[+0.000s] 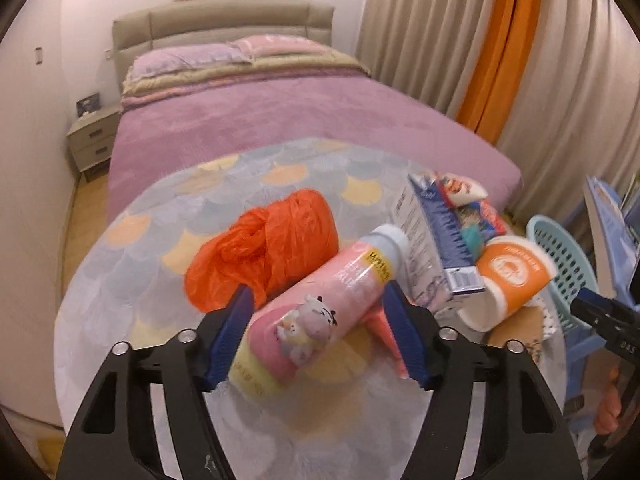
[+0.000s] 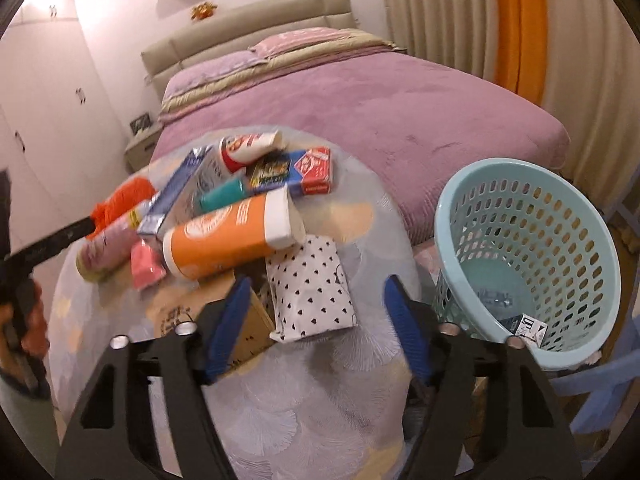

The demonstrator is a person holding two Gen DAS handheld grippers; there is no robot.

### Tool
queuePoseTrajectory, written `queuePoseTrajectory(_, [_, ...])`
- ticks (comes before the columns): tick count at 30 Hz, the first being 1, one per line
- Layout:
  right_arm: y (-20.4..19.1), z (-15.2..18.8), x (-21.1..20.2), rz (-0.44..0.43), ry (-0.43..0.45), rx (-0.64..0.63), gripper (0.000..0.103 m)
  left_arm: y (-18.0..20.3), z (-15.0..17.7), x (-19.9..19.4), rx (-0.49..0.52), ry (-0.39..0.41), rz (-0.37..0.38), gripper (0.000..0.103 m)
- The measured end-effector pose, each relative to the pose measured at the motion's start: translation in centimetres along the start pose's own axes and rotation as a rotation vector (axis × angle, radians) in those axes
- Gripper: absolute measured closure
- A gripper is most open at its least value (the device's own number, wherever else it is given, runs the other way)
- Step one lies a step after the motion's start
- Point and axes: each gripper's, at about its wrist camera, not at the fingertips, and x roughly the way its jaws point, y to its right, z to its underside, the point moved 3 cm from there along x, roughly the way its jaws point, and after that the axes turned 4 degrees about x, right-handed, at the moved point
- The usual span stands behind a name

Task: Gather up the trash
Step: 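Grasp the pink drink bottle with the left tool while the right tool grasps the heart-print paper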

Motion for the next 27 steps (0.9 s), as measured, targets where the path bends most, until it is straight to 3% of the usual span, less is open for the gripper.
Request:
queuePoseTrajectory(6, [-0.4, 0.2, 1.7, -0.041, -0.041, -0.053, 0.049, 0.4, 1.3, 2.3, -0.011, -0.102, 0.043, 0.041])
queuePoseTrajectory(12, [-0.9, 0.6, 3.4, -0.091, -0.085, -0.087, 0.049, 2.2, 4.2, 1.4, -0.066, -0.165, 0.135, 0.046])
queuePoseTrajectory(27, [1.2, -0.2, 5.6, -0.101, -0.131, -0.066, 0.049, 4.4, 2.3, 4.0, -0.090, -0.207, 0.025, 0.040])
